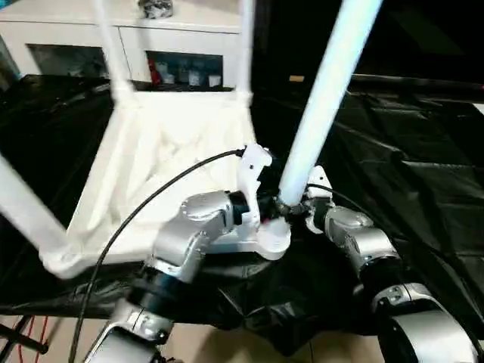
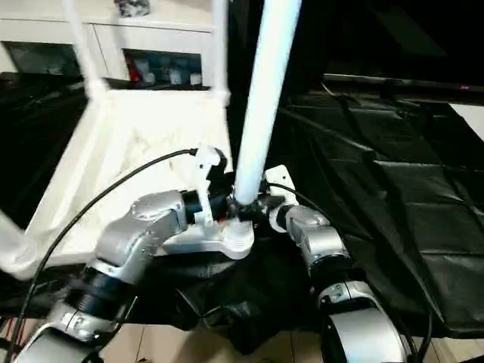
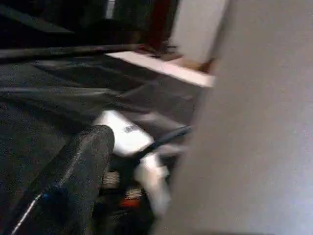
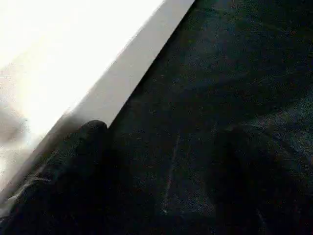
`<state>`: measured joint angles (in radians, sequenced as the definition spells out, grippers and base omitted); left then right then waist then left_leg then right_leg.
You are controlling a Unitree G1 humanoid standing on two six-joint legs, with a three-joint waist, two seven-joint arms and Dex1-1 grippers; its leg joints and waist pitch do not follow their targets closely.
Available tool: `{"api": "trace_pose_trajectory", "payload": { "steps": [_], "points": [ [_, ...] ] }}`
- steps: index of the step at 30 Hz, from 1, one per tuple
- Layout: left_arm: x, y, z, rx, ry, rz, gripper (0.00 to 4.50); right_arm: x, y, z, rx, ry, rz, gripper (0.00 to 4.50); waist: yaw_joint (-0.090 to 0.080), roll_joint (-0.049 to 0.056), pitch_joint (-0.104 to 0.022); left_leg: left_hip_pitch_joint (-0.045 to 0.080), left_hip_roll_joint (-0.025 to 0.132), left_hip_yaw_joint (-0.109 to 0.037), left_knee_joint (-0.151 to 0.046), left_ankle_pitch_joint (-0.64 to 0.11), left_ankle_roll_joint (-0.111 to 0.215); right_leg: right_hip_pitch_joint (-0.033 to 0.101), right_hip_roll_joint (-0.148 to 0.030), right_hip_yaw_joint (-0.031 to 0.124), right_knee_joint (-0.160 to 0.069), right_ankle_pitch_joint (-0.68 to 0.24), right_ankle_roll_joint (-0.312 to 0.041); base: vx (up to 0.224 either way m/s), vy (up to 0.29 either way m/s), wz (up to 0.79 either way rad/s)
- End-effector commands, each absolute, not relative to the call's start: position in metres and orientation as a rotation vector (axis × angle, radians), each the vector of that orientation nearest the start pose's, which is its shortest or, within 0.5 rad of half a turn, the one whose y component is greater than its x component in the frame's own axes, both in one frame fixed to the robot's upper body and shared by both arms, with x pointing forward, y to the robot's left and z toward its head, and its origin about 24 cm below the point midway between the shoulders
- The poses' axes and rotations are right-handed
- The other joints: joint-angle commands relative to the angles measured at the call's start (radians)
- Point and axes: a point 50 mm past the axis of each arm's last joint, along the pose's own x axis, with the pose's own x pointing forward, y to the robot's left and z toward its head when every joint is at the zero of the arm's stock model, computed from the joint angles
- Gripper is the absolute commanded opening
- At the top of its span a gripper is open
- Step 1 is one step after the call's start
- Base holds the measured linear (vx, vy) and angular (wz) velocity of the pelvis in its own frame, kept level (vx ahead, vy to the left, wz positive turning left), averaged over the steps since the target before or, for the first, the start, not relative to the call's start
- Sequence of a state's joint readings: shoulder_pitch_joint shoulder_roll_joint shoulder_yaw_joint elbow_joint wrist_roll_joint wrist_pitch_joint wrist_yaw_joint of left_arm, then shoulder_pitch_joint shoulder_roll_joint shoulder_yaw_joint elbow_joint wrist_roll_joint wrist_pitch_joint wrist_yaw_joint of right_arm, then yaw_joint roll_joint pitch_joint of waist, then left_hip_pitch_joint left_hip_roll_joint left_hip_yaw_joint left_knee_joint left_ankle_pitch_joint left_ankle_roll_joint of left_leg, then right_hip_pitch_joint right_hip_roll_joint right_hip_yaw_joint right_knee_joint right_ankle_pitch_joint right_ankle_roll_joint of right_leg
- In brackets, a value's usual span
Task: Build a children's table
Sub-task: Rotate table base
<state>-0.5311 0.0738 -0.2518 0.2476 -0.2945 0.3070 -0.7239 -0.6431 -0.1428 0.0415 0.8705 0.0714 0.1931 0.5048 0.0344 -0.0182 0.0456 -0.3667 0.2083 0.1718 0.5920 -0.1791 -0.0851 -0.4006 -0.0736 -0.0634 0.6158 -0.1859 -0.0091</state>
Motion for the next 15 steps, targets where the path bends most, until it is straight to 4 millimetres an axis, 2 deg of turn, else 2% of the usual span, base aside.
{"api": "trace_pose_trajectory", "payload": {
  "steps": [1,2,3,4,5,6,7,8,9,11,12,14,15],
  "points": [
    [0.313,0.039,0.104,-0.003,0.05,-1.081,4.5,0.35,-0.127,0.026,-0.019,0.427,0.575,4.45,0.01,0.006,-0.067,0.007,0.017,0.0,-0.063,-0.175,0.032,0.063,-0.055,0.04,-0.065,-0.087,-0.241,0.0,0.0,0.0],
    [0.313,0.048,0.099,0.023,0.084,-1.103,4.5,0.352,-0.14,0.03,-0.02,0.418,0.542,4.45,0.01,0.007,-0.065,0.008,0.018,0.001,-0.064,-0.183,0.028,0.061,-0.055,0.039,-0.066,-0.098,-0.242,0.0,0.0,0.0],
    [0.312,0.052,0.097,0.02,0.099,-1.123,4.5,0.353,-0.147,0.032,-0.024,0.411,0.533,4.45,0.012,0.016,-0.066,0.01,0.017,0.001,-0.062,-0.185,0.025,0.059,-0.055,0.04,-0.064,-0.1,-0.243,0.0,0.0,0.0],
    [0.312,0.053,0.097,0.018,0.104,-1.128,4.5,0.353,-0.149,0.033,-0.026,0.408,0.531,4.45,0.012,0.009,-0.065,0.009,0.017,0.002,-0.063,-0.188,0.023,0.059,-0.053,0.04,-0.065,-0.102,-0.245,0.0,0.0,0.0],
    [0.311,0.061,0.096,0.024,0.107,-1.151,4.5,0.352,-0.159,0.037,-0.041,0.394,0.543,4.45,0.016,0.028,-0.065,0.012,0.015,0.001,-0.062,-0.19,0.017,0.058,-0.053,0.04,-0.063,-0.098,-0.249,0.0,0.0,0.0],
    [0.31,0.066,0.095,0.032,0.104,-1.16,4.5,0.351,-0.163,0.039,-0.051,0.388,0.555,4.45,0.017,0.022,-0.065,0.009,0.013,0.002,-0.061,-0.192,0.023,0.063,-0.052,0.04,-0.064,-0.095,-0.249,0.0,0.0,0.0],
    [0.31,0.071,0.094,0.043,0.112,-1.171,4.5,0.349,-0.167,0.041,-0.067,0.381,0.584,4.45,0.017,0.03,-0.064,0.008,0.012,0.003,-0.059,-0.192,0.025,0.062,-0.052,0.04,-0.064,-0.093,-0.25,0.0,0.0,0.0],
    [0.31,0.071,0.094,0.043,0.112,-1.171,4.5,0.349,-0.167,0.041,-0.067,0.381,0.584,4.45,0.017,0.03,-0.064,0.008,0.012,0.003,-0.059,-0.192,0.025,0.062,-0.052,0.04,-0.064,-0.093,-0.25,0.0,0.0,0.0],
    [0.304,0.083,0.09,0.08,0.141,-1.226,4.5,0.34,-0.177,0.043,-0.109,0.383,0.657,4.45,0.019,0.032,-0.062,0.005,0.01,0.003,-0.059,-0.192,0.039,0.065,-0.051,0.039,-0.069,-0.097,-0.242,0.0,0.0,0.0],
    [0.297,0.093,0.085,0.129,0.183,-1.284,4.32,0.331,-0.184,0.045,-0.147,0.392,0.73,4.48,0.019,0.033,-0.064,0.004,0.011,0.002,-0.058,-0.183,0.05,0.066,-0.051,0.039,-0.067,-0.095,-0.238,0.0,0.0,0.0],
    [0.291,0.102,0.08,0.188,0.229,-1.322,4.32,0.322,-0.188,0.046,-0.18,0.406,0.785,4.48,0.016,0.058,-0.063,0.009,0.014,0.002,-0.058,-0.203,0.049,0.062,-0.046,0.036,-0.073,-0.103,-0.239,0.0,0.0,0.0],
    [0.288,0.107,0.075,0.233,0.259,-1.339,4.18,0.317,-0.191,0.049,-0.206,0.407,0.813,4.5,0.015,0.05,-0.064,0.004,0.012,0.0,-0.058,-0.191,0.056,0.067,-0.042,0.035,-0.067,-0.085,-0.241,0.0,0.0,0.0],
    [0.286,0.118,0.068,0.305,0.327,-1.364,4.03,0.307,-0.196,0.056,-0.251,0.397,0.877,4.5,0.016,0.052,-0.063,0.004,0.01,0.002,-0.058,-0.185,0.065,0.065,-0.041,0.036,-0.069,-0.098,-0.24,0.0,0.0,0.0]
  ]
}}
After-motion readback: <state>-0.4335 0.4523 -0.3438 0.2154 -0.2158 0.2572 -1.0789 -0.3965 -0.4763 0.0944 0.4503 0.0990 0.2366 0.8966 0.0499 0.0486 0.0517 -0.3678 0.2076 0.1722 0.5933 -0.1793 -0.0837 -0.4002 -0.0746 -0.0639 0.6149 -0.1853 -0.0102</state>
